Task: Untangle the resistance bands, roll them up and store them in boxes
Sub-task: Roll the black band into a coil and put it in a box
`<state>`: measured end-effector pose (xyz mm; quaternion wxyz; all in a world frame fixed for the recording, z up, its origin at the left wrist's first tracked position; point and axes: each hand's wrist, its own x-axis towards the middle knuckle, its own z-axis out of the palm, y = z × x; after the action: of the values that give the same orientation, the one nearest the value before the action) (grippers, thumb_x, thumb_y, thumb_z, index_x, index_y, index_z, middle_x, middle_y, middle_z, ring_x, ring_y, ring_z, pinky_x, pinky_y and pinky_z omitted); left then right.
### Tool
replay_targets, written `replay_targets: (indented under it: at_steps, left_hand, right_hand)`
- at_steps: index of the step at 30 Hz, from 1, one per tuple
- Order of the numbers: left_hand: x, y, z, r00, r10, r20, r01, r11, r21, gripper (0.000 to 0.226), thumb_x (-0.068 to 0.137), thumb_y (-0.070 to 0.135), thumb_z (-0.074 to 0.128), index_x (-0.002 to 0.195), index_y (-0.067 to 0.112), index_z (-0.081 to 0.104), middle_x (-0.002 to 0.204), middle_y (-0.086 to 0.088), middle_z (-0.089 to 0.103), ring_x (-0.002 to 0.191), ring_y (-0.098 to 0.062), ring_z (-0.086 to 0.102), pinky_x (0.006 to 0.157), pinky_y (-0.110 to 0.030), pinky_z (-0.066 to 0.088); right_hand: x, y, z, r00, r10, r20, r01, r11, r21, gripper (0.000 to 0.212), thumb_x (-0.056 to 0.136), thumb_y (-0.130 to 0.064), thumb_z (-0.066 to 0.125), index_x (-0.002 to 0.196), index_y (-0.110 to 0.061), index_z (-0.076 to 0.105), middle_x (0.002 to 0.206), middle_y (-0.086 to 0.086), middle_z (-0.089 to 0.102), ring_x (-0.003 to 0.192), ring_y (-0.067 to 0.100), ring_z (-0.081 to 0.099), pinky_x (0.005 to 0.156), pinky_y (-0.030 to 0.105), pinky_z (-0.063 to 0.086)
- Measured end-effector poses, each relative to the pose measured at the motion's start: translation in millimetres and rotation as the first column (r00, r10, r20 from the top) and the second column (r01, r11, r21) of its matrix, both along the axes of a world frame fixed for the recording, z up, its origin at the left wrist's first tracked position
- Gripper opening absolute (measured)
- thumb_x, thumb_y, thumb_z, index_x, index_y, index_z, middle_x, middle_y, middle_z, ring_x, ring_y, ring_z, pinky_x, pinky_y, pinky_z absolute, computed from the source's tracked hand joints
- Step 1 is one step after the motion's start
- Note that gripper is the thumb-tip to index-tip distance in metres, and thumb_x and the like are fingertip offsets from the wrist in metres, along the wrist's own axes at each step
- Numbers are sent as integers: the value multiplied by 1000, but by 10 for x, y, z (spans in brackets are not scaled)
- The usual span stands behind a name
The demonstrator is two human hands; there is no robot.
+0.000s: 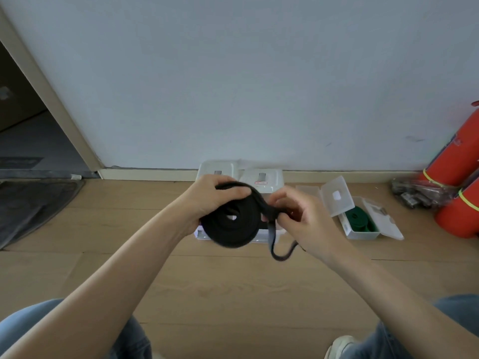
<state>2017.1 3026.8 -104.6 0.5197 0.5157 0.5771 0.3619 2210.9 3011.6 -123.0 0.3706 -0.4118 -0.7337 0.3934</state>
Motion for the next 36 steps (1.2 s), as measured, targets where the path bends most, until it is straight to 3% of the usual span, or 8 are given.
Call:
replay_targets:
  at_steps: [6, 12, 16, 21, 24, 28, 31, 36]
  left_hand:
    - [14, -15, 83, 988, 0, 154, -3, 1000, 24, 17, 63, 37, 74, 73, 23, 75, 74, 2, 72, 65, -9, 68, 54, -19, 52]
    - [11, 16, 73, 920, 229, 318, -193, 971, -141, 22, 74, 32, 74, 81, 12, 71, 75, -6, 72, 62, -17, 68, 51, -26, 54]
    - [133, 22, 25, 855, 367, 367, -347, 930, -121, 21, 75, 33, 75, 82, 13, 70, 72, -5, 70, 59, -18, 67, 48, -29, 53]
    - [251, -6, -44, 828, 377, 414, -361, 925, -120, 19, 81, 33, 70, 91, 17, 68, 84, -6, 71, 72, -20, 66, 68, -34, 54]
    - [129, -33, -14, 988, 75, 138, -81, 996, 40, 17, 82, 30, 68, 95, 20, 64, 93, -3, 69, 75, -10, 66, 71, -24, 52]
    - [139, -110, -13, 977, -115, -179, 142, 979, 145, 10, 84, 37, 64, 86, 29, 70, 77, 15, 70, 70, 7, 62, 60, -6, 45]
    - [151, -135, 4, 991, -11, -130, 29, 990, 137, 21, 82, 39, 66, 81, 21, 74, 66, 6, 70, 59, -1, 63, 53, -11, 47]
    - [35, -127, 109, 999, 41, -5, -41, 997, 65, 23, 74, 37, 71, 76, 14, 75, 69, -2, 71, 59, -12, 62, 54, -19, 50]
  right_hand:
    - [-77, -62, -5, 996, -16, 93, 9, 997, 74, 18, 76, 8, 47, 80, -5, 59, 67, 12, 62, 66, 28, 57, 64, 42, 48]
    - [-127, -93, -75, 903, -170, 395, -16, 904, 427, 50, 92, -2, 45, 142, -6, 36, 95, 6, 57, 77, 15, 47, 67, 31, 42]
    - [-205, -99, -114, 965, -80, 249, -3, 949, 316, 54, 97, -15, 43, 147, -13, 24, 100, -5, 51, 82, 3, 47, 71, 18, 39]
    - [-155, -26, -33, 996, -91, -22, 93, 984, 151, 47, 92, -17, 57, 132, -36, 40, 109, -1, 65, 95, 13, 64, 83, 22, 51]
    - [16, 92, 34, 986, 4, 165, -26, 991, 134, 50, 92, -9, 56, 135, -29, 43, 118, 0, 61, 111, 11, 56, 95, 25, 45]
    - [33, 64, 36, 969, 184, 164, -189, 982, 17, 53, 90, -9, 59, 124, -46, 43, 108, -7, 66, 99, 1, 60, 82, 12, 46]
    - [84, 71, 33, 993, 120, -14, -121, 986, -111, 41, 81, -19, 72, 110, -36, 49, 96, -10, 71, 90, 6, 67, 78, 19, 53]
    - [255, 66, 126, 975, 222, -15, -221, 963, -153, 18, 83, -8, 68, 98, -16, 63, 87, -5, 71, 81, 4, 65, 72, 14, 47]
